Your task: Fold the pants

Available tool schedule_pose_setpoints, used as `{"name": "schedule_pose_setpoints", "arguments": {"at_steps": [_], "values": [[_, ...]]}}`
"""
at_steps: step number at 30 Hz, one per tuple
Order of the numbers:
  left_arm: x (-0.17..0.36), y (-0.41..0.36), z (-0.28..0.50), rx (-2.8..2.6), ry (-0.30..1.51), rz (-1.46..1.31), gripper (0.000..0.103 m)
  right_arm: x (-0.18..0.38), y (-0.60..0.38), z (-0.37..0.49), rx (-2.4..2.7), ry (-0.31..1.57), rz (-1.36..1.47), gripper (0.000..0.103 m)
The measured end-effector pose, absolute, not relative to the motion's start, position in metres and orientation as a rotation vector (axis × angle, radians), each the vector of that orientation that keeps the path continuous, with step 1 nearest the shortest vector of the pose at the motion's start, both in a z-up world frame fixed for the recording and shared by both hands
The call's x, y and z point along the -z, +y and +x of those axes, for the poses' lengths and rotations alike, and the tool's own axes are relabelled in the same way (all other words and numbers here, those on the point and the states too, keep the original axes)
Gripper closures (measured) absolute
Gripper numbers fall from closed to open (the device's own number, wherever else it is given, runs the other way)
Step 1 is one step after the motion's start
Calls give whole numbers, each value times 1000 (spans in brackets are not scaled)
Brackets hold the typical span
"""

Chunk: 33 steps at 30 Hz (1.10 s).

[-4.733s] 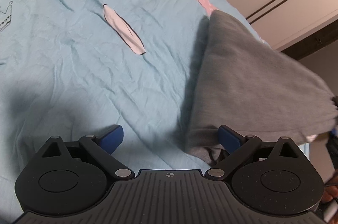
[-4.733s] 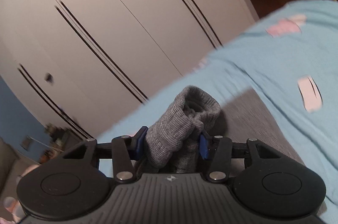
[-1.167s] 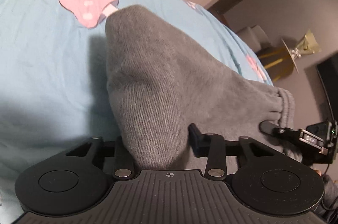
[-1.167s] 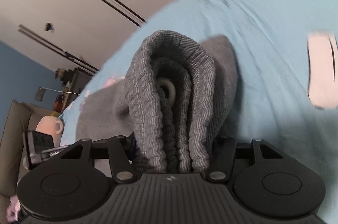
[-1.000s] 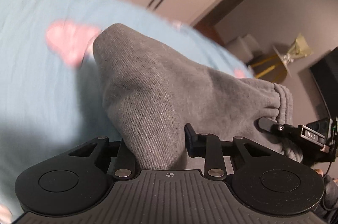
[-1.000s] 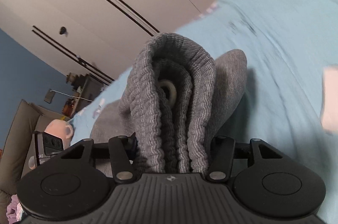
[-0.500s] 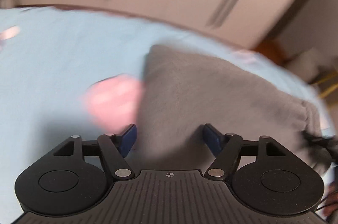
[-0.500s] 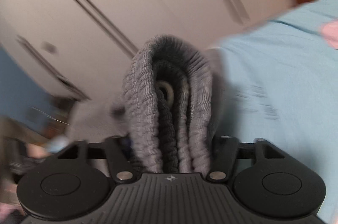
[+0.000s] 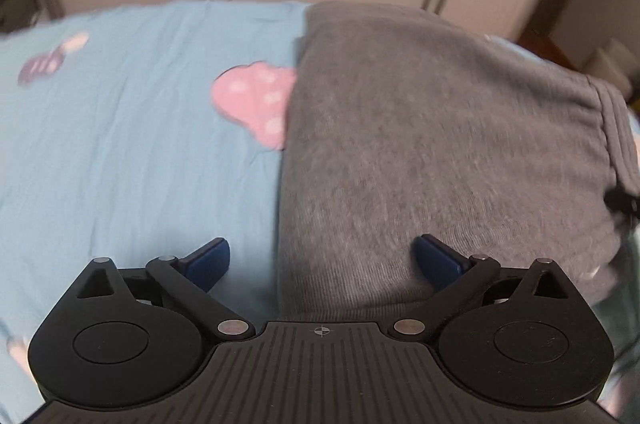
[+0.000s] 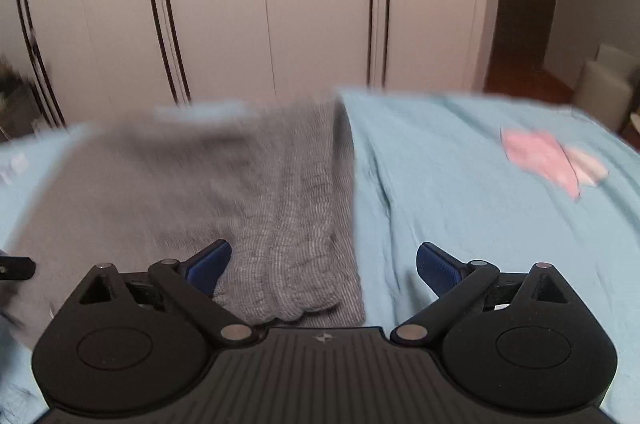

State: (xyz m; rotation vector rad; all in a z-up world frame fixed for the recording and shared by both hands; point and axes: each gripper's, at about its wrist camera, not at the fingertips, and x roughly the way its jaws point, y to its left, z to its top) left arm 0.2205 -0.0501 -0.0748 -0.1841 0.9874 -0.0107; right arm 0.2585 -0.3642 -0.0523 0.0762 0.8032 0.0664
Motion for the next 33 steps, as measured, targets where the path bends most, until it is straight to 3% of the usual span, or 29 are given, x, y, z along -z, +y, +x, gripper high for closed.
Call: {"name": "schedule_pose_setpoints", "arguments": {"at_steps": [7,18,24,33], "values": [[30,-63,150,-93,953,-66,1,12,-359,186,-19,728,55,5],[-25,-105,89,-133,1038,84,1,3,-322,121,-12,1118,121,5],[-51,-110,80,-133,1012,147,1,-37,-293,105,15,1091,3,5],[-64,-105,96,-123,1121,61,1,-62,-279,106,23,1067,-44,5]]}}
